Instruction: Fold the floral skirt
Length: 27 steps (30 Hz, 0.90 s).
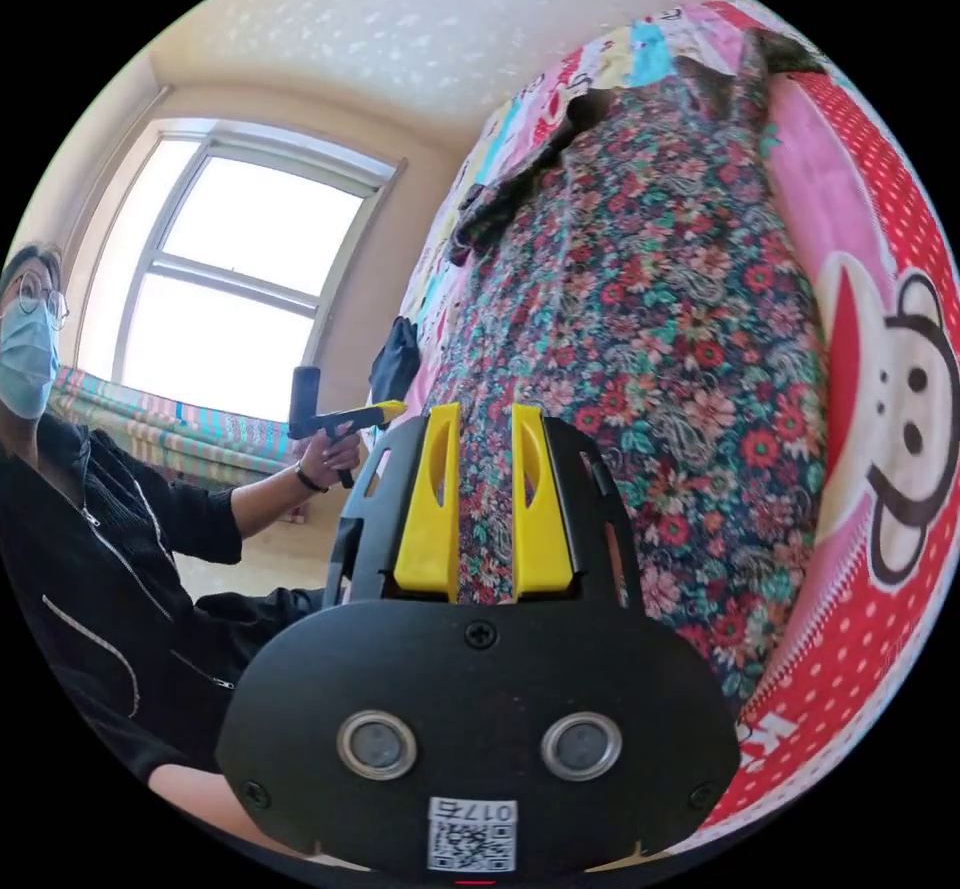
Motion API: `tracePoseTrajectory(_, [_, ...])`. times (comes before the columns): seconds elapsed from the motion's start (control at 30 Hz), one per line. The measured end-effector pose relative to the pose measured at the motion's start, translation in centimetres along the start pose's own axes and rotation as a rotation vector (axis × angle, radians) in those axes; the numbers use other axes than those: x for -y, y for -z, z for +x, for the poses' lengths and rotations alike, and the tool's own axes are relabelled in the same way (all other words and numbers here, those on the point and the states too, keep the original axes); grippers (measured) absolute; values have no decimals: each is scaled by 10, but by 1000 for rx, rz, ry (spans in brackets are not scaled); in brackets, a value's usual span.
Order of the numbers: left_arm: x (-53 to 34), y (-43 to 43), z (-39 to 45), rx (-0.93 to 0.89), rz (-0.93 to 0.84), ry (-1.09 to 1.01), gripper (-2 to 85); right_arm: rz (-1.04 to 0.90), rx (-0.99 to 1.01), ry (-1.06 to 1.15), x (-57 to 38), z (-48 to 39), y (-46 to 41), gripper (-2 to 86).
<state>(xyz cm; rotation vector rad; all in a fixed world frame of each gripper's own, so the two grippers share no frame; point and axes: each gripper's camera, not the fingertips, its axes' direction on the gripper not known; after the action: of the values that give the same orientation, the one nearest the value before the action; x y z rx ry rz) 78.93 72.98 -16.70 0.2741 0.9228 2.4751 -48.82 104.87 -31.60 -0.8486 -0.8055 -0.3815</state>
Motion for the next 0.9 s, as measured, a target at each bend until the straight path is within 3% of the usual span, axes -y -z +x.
tracePoseTrajectory(0.23, [-38,-73,-1,-28,-3,70,-2,-30,35,-53,-10,-5,-23,74])
tracePoseTrajectory(0.37, [-56,-108,-4,-24,-100,-21,-8,35,107,-114,-21,9,-8,73])
tracePoseTrajectory(0.47, [-43,-97,-3,-77,-179,-92,-8,3,42,-108,-17,11,1,74])
tracePoseTrajectory(0.57, [-19,-51,13,-67,-27,-231,-8,-9,-16,-66,4,3,6,75])
tracePoseTrajectory(0.73, [32,-43,-32,7,74,-213,-6,7,-30,40,83,-13,-10,79])
tracePoseTrajectory(0.8, [42,-69,-74,-76,42,-134,-5,35,5,67,118,-18,-21,81])
tracePoseTrajectory(0.87, [36,-98,-144,-498,75,-5,-6,78,44,90,155,-23,-34,83])
tracePoseTrajectory(0.9, [35,-100,-156,-586,88,15,-6,97,62,98,181,-26,-44,85])
